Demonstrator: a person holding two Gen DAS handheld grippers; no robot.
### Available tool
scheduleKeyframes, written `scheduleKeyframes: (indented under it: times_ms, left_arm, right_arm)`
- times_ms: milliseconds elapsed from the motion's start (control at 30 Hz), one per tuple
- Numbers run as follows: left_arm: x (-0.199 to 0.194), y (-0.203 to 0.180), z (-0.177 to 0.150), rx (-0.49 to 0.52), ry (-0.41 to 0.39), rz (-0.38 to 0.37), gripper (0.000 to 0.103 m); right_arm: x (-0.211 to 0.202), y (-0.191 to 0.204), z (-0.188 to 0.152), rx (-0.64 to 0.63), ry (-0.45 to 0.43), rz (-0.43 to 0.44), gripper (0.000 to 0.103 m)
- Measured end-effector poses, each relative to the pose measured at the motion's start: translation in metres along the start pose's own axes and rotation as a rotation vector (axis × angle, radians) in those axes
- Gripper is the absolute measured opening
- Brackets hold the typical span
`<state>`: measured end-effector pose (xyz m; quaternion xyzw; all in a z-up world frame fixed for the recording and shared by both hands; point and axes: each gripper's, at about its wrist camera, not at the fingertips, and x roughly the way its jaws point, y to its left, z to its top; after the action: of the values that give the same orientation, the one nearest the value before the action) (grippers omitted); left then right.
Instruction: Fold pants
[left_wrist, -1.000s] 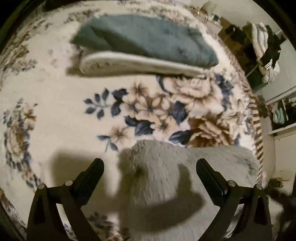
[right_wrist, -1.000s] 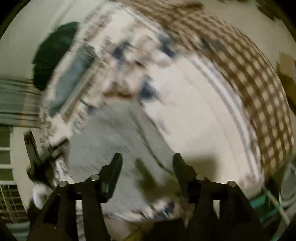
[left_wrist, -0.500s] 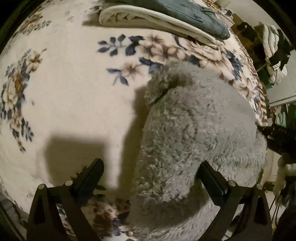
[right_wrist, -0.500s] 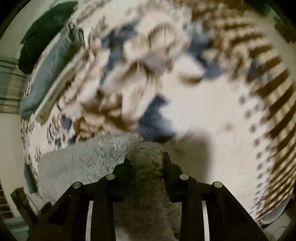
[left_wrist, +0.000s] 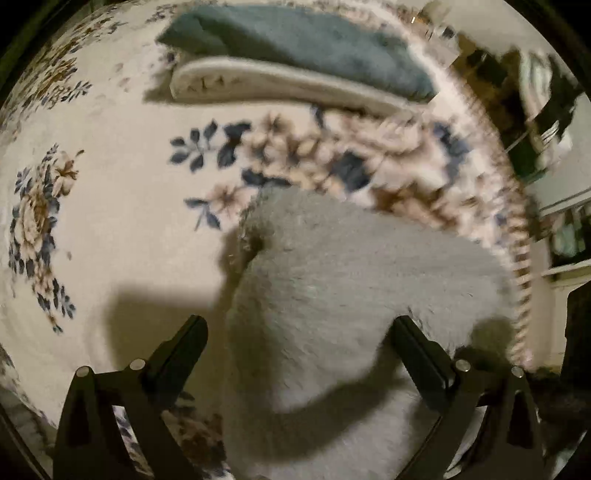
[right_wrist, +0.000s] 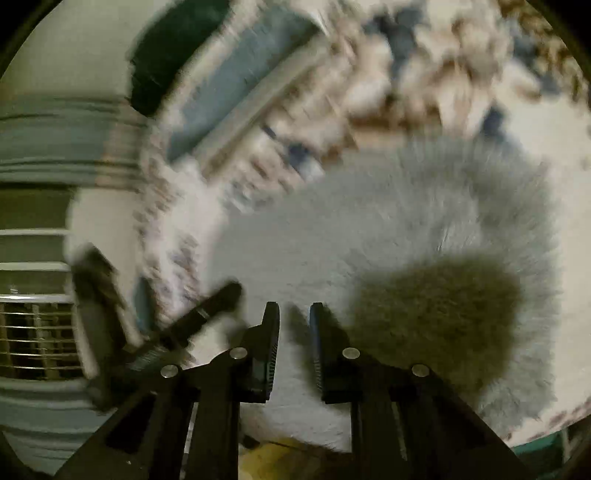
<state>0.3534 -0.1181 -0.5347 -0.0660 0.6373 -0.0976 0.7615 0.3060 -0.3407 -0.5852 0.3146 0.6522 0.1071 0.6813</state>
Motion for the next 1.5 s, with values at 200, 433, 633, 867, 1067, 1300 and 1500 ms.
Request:
scheduleKeyframes:
  times_ms: [200, 433, 633, 867, 1067, 1300, 1500]
  left_arm:
    - [0.022, 0.016, 0.003, -0.039, 0.031, -0.08, 0.103]
    - [0.039, 0.023, 0.004, -0.109, 0.039, -0.142, 0.103]
    - [0.031, 0.021, 0.011, -0.134, 0.045, -0.175, 0.103]
    - [-0.039, 0.03, -0.016, -0.104, -0.069, -0.252, 0.103]
    - [0.018, 0.067, -0.057, -0.161, 0.013, -0.341, 0.103]
    - [0.049, 0.087, -0.065, -0.329, -0.015, -0.587, 0.103]
    - [0.016, 0.07, -0.061, -0.252, -0.104, -0.615, 0.053]
  right_arm:
    - [-0.025, -0.043, 0.002, 0.056, -0.065, -0.217, 0.0]
    - [0.007, -0.051, 0.015, -0.009, -0.006, -0.328, 0.0]
    - [-0.022, -0.056, 0.023, 0.004, 0.011, -0.215, 0.004]
    - [-0.082, -0.1, -0.016, 0.005, -0.114, -0.05, 0.103]
    - [0.002, -0.167, -0.032, 0.145, 0.012, 0.246, 0.103]
    - [0.044, -0.164, -0.036, 0.14, -0.015, 0.39, 0.099]
    - [0.02, -0.153, -0.045, 0.111, -0.086, 0.344, 0.047]
